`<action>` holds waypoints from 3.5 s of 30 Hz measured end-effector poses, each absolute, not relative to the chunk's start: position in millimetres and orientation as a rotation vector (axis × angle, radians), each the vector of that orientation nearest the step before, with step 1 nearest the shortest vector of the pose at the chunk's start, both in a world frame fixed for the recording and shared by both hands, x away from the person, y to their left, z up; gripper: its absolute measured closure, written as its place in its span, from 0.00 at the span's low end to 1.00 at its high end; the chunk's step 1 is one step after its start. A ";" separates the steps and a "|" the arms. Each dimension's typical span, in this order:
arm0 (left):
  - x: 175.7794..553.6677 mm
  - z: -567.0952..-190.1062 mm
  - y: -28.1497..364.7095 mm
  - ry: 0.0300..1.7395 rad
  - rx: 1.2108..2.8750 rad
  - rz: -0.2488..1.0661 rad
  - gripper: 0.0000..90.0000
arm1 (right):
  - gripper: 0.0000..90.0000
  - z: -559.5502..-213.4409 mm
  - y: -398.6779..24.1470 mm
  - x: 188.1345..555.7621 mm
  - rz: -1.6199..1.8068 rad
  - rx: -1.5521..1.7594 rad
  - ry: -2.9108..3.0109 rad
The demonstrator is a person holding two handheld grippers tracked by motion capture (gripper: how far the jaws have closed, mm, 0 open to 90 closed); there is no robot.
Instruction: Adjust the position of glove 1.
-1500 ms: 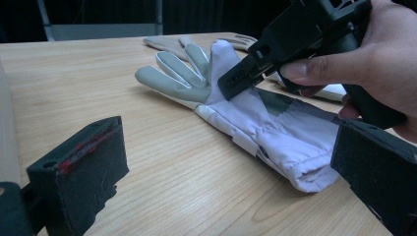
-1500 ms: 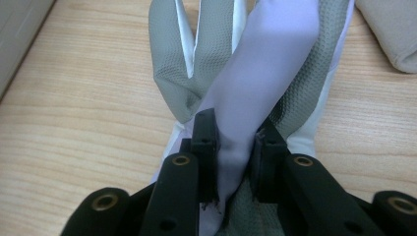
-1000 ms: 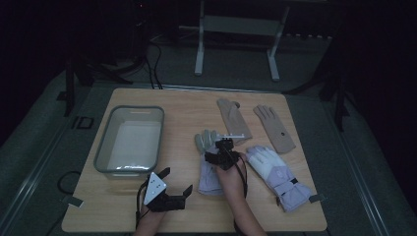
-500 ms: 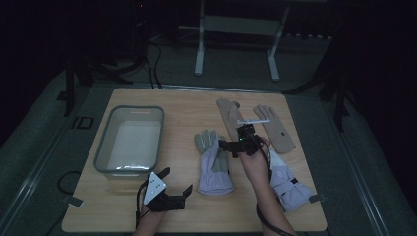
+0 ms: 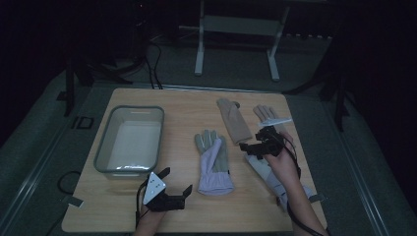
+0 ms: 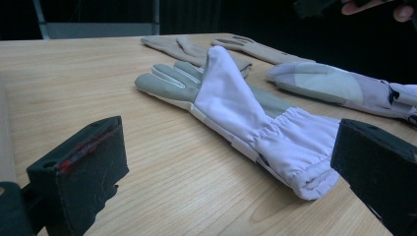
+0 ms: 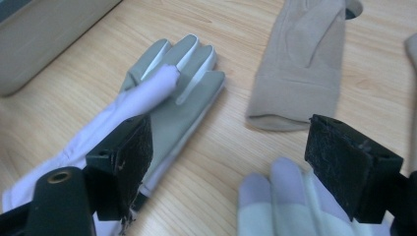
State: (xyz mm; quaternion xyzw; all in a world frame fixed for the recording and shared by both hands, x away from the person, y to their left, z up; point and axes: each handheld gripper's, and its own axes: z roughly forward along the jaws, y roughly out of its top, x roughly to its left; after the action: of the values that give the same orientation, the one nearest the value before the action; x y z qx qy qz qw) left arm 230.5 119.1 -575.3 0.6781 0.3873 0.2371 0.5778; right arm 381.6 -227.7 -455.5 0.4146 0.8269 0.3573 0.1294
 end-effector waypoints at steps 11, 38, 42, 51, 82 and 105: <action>230.7 -575.3 119.3 0.910 1.585 0.548 0.01 | 0.12 -467.7 -280.6 368.4 1.010 1.277 2.408; 230.8 -575.4 119.4 0.912 1.584 0.548 0.01 | 0.47 -530.0 -328.4 336.2 0.745 1.179 2.587; 230.7 -575.4 119.3 0.911 1.585 0.548 0.01 | 0.60 -529.2 -325.9 331.7 0.745 1.214 2.564; 230.8 -575.4 119.4 0.915 1.582 0.550 0.01 | 0.85 -522.3 -320.9 314.7 0.814 1.375 2.421; 227.4 -575.0 114.5 0.908 1.596 0.630 0.01 | 0.86 -425.8 -179.3 306.1 1.296 1.557 2.106; 227.3 -575.1 114.6 0.898 1.596 0.621 0.01 | 0.79 -504.6 -115.9 336.9 1.067 1.743 2.165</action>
State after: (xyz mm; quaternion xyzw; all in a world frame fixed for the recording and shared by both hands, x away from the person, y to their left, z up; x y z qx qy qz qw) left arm 227.3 114.6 -575.1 0.6792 0.3822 0.2644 0.5680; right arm 336.9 -115.9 -504.6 0.5836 0.7246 0.3573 0.0821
